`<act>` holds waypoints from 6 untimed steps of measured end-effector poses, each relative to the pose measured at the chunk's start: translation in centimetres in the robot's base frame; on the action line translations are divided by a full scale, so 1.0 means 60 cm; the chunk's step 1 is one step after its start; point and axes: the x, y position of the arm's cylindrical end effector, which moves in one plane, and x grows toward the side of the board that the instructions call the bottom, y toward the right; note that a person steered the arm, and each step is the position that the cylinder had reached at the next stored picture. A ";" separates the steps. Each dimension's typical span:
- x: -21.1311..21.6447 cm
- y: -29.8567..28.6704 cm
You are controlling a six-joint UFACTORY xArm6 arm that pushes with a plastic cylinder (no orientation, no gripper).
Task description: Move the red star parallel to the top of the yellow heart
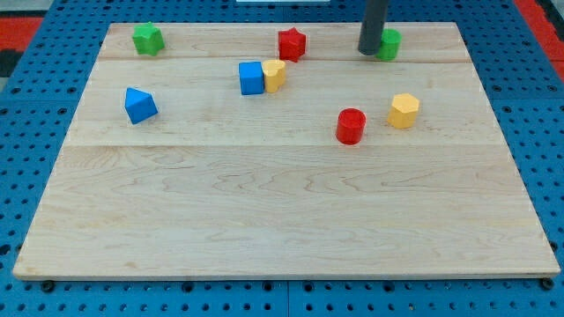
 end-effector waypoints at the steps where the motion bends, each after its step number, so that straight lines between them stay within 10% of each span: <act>1: 0.001 0.010; 6: -0.010 -0.239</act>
